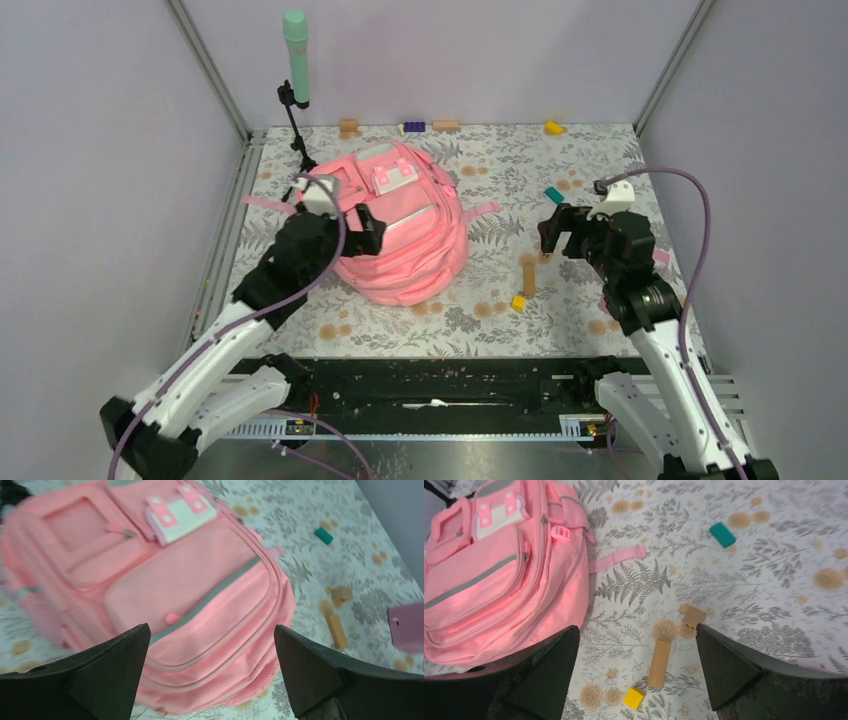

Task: Pack the student bag
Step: Reset both arms

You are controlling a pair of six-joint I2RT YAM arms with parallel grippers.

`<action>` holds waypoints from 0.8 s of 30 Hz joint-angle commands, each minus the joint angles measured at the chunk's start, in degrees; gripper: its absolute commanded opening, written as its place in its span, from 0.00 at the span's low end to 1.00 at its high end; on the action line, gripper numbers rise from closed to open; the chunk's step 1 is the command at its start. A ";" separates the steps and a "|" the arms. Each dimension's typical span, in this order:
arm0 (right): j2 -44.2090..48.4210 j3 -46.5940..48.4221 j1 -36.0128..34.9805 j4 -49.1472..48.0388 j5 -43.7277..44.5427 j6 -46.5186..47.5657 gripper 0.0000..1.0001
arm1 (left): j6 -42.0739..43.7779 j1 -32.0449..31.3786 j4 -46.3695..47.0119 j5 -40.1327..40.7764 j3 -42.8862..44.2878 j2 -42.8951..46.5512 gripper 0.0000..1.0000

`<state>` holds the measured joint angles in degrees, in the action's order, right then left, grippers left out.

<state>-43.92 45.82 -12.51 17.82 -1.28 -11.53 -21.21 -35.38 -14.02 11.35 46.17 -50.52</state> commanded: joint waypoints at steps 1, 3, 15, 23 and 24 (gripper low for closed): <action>8.41 -0.73 0.25 0.45 6.05 4.25 0.94 | 2.84 4.46 -7.87 2.32 4.16 9.18 0.99; 12.37 -1.17 0.28 0.08 7.28 5.75 0.94 | 4.93 4.87 -10.35 6.99 5.33 12.90 0.99; 38.77 -14.17 0.30 -9.51 13.36 8.43 0.96 | 9.33 4.88 -17.43 28.53 -1.15 31.98 0.99; 38.13 -13.73 0.29 -8.87 13.50 8.54 0.96 | 9.12 4.90 -18.22 28.60 -0.47 31.84 0.99; 38.12 -13.66 0.30 -8.79 13.50 8.59 0.96 | 9.16 4.88 -18.56 28.60 -0.27 31.69 0.99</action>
<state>-5.74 31.68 -12.40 11.86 11.07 -3.86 -13.02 -30.68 -32.60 38.00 45.12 -18.52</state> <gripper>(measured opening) 0.961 0.986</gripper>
